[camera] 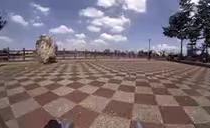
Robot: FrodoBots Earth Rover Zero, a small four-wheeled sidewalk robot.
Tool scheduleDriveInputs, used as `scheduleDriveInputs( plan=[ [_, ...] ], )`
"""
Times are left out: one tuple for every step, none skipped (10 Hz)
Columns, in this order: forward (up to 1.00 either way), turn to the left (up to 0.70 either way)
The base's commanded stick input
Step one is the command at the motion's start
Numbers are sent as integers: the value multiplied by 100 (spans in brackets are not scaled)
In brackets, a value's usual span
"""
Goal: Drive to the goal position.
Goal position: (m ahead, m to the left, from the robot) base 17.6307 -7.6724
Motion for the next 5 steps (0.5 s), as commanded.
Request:
scheduleDriveInputs(
  plan=[
    [0,45],
    [0,45],
    [0,45],
    [-15,41],
    [-70,27]
  ],
)
